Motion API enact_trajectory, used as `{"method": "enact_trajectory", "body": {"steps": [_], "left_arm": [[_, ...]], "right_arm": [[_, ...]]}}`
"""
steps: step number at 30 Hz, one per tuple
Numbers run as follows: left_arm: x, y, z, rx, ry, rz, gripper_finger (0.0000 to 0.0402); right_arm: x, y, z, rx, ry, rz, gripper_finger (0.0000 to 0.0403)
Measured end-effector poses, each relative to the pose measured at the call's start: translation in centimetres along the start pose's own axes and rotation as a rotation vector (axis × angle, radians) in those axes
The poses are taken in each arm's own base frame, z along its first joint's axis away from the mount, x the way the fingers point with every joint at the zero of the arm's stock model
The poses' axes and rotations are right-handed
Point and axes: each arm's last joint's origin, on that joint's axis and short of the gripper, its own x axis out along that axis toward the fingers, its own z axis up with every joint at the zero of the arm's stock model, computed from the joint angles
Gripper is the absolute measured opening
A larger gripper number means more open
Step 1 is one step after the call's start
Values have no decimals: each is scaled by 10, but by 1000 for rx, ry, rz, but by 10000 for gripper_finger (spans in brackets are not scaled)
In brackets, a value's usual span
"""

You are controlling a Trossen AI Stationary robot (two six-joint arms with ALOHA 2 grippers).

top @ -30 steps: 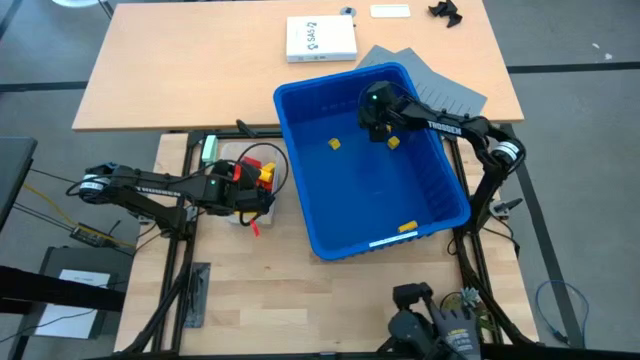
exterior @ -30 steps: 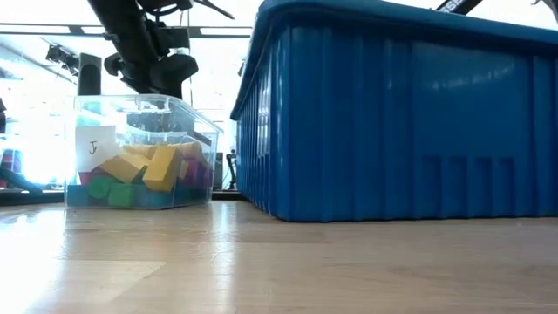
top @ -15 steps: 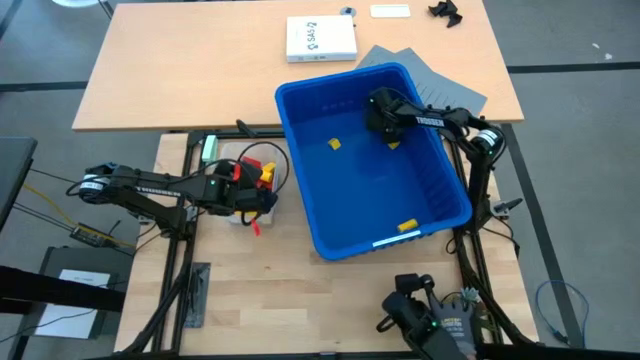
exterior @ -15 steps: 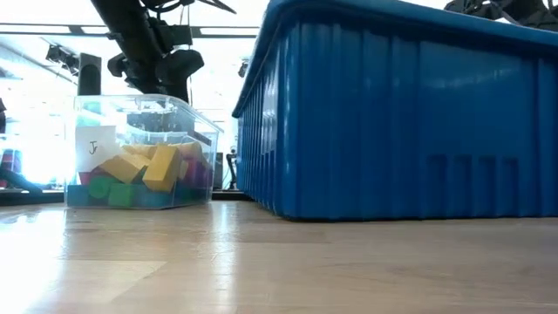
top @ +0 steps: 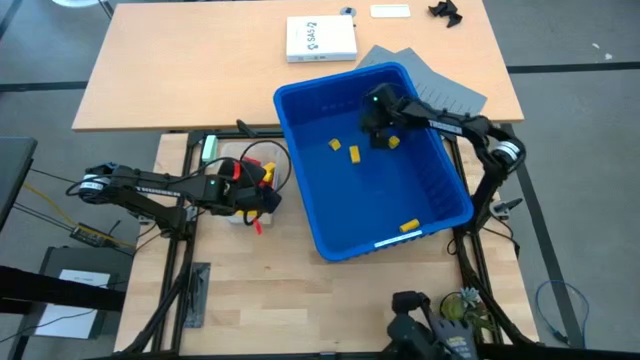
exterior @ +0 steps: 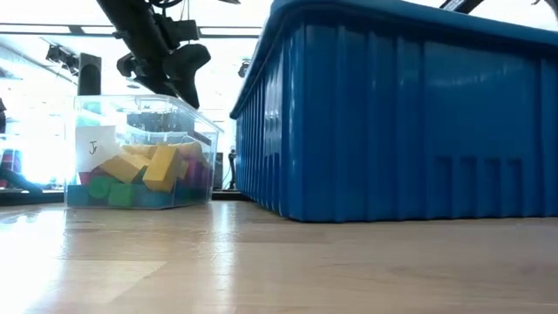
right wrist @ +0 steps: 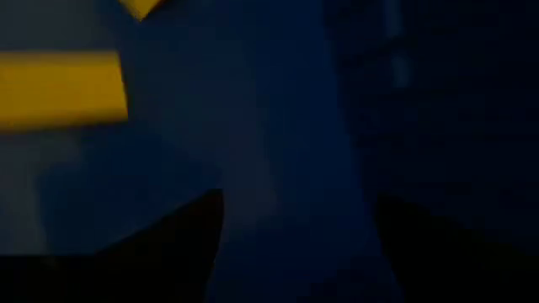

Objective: Sort blocks
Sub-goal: Put the yellow block into the transparent bin

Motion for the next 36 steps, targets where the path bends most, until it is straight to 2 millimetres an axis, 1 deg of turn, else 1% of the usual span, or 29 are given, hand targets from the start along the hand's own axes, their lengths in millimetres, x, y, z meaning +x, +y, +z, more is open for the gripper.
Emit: {"method": "enact_trajectory", "body": {"steps": [4,6,8,13,16,24,26,27,29,32,33,36], "left_arm": [[0,-1,1,-7,-4,-7,294],[0,-1,1,-11,-7,-10,294],[0,-1,1,-11,-6,-10,294],[0,-2,2,-23,-15,-16,294],[0,-2,3,-27,-18,-20,294],[0,-2,3,-27,-18,-19,294],[0,-2,3,-28,-19,-20,294],[0,-2,3,-29,-19,-20,294],[0,-3,3,-36,-22,-23,294],[0,-3,4,-49,-30,-29,294],[0,-4,5,-60,-37,-35,294],[0,-6,8,-94,-60,-52,294]], "right_arm": [[-19,6,-10,12,76,84,307],[-21,10,-19,2,141,158,307],[-15,14,-28,-38,188,233,307],[1,14,-38,-100,242,255,307],[10,14,-44,-101,259,285,307],[43,21,-59,-105,360,348,305],[46,23,-59,-97,351,376,290],[46,24,-59,-93,343,387,275],[46,25,-59,-85,332,403,228],[42,24,-57,-87,317,398,139],[40,23,-57,-87,307,395,125],[32,21,-54,-51,283,385,127]]}}
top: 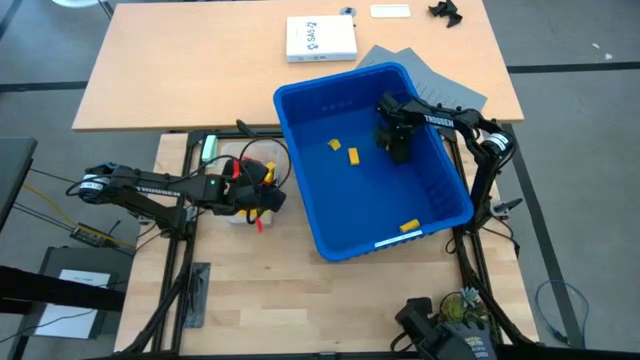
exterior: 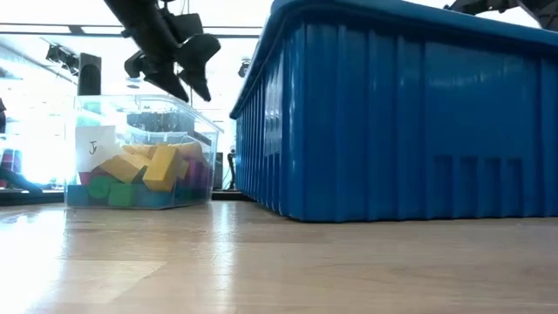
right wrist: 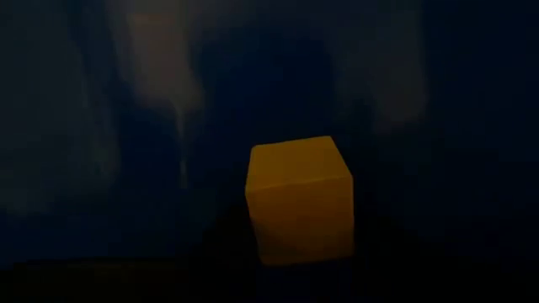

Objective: Sort blocks
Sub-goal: Put the yellow block into the transparent bin

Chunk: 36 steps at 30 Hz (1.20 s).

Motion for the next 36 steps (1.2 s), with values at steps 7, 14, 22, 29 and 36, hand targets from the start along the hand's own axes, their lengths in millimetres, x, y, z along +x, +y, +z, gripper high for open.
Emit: {"method": "enact_trajectory", "body": {"steps": [7,14,22,29,36], "left_arm": [[-4,-16,16,50,-106,-178,293],[-34,-45,39,372,-444,-468,293],[-47,-75,41,791,-778,-422,293],[-35,-105,32,924,-903,-257,293],[-27,-118,27,942,-940,-144,293]], "right_arm": [[-57,16,8,108,-281,46,127],[-124,55,25,142,-663,236,127],[-169,106,65,168,-930,595,127],[-191,139,99,126,-1069,698,127],[-204,157,117,127,-1149,765,127]]}}
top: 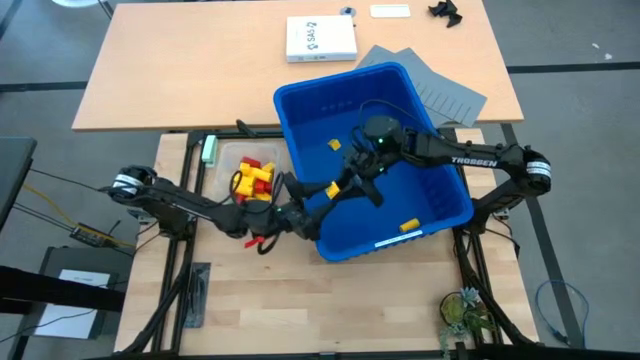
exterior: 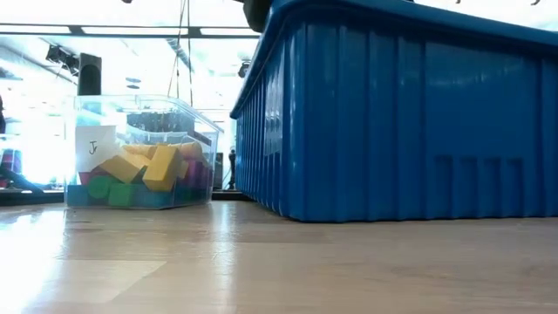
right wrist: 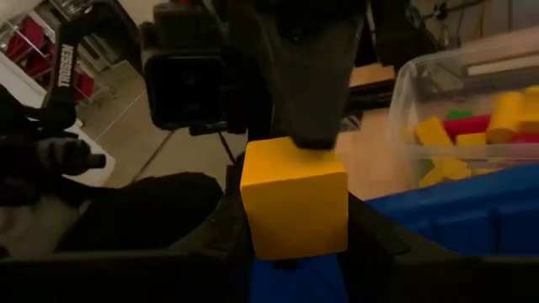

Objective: Sort blocks
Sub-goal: Put the yellow block into the transparent bin

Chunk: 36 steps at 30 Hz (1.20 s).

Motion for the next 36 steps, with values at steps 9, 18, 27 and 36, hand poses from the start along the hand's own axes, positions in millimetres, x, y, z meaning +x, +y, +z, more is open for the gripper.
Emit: {"method": "enact_trajectory", "body": {"steps": [9,18,27,36], "left_arm": [[2,-3,0,22,-11,17,259],[1,-3,0,-23,20,33,141],[-3,17,14,-314,185,145,141],[-29,69,13,-626,475,35,141]], "right_arm": [[15,6,-2,3,-2,20,127],[17,9,1,28,-24,23,217],[-4,-2,10,13,-84,-23,311],[-30,-16,19,11,-158,-94,328]]}}
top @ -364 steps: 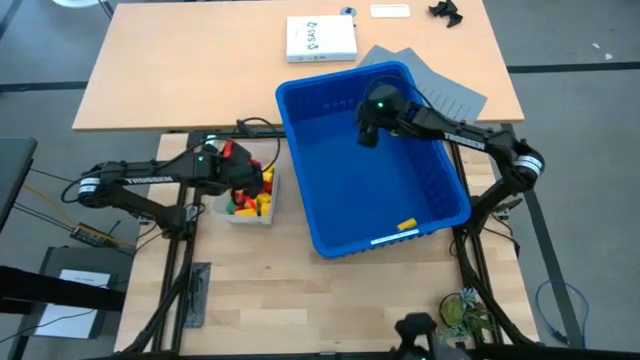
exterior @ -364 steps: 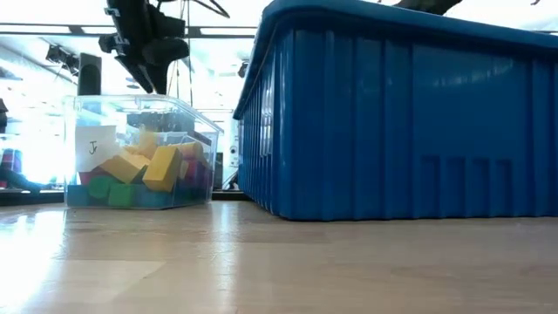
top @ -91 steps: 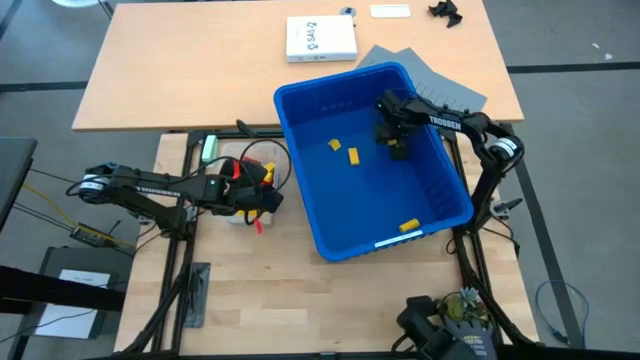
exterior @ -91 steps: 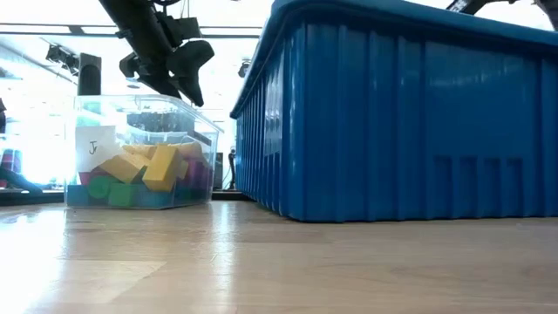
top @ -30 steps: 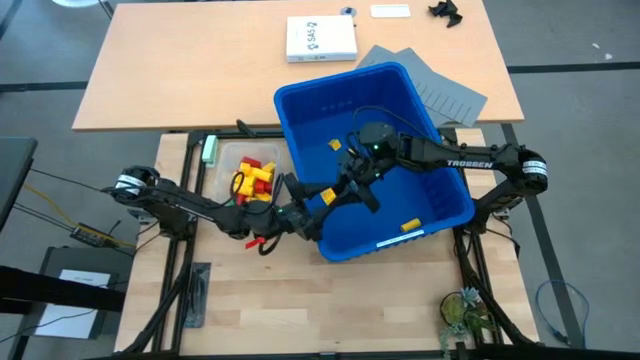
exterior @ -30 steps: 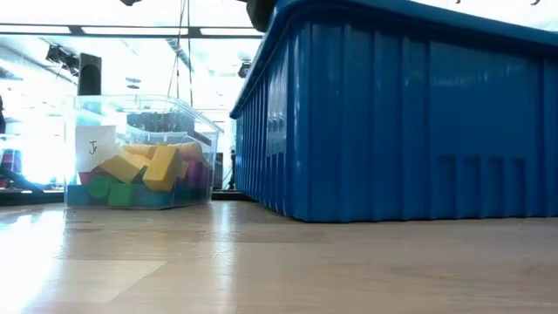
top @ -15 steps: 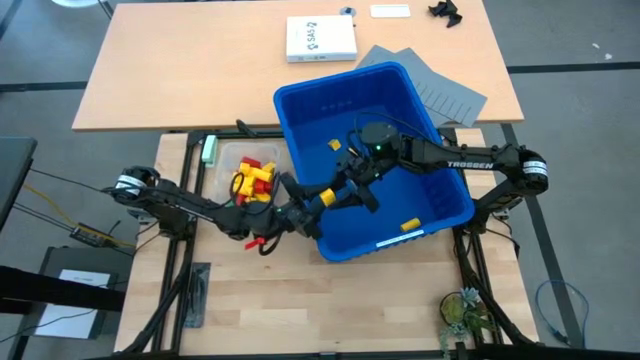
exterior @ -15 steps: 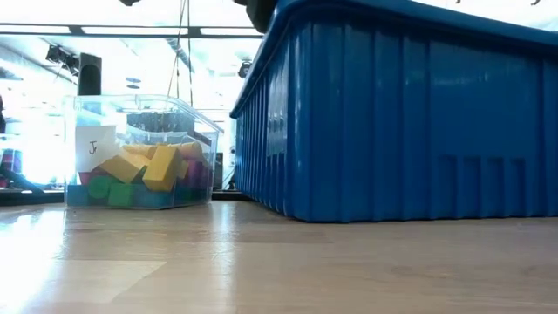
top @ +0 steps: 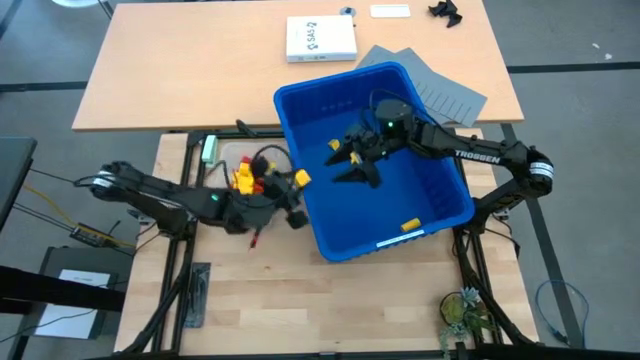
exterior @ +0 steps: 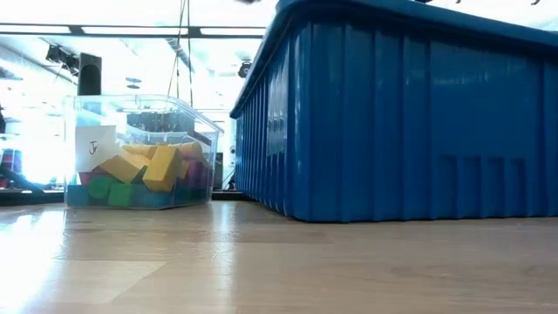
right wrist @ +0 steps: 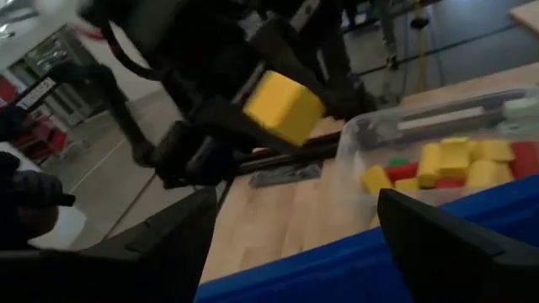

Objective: Sort blocks
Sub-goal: Put the yellow block into the transparent bin

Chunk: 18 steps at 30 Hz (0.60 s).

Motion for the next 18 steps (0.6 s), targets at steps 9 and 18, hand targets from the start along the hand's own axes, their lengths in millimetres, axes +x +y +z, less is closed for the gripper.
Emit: {"method": "enact_trajectory", "body": {"steps": [9,18], "left_arm": [[-22,65,-49,-139,483,103,141],[-11,83,-83,-229,616,243,160]], "right_arm": [[-5,-3,11,-61,-87,-10,325],[-12,-12,19,-90,-174,-136,327]]}}
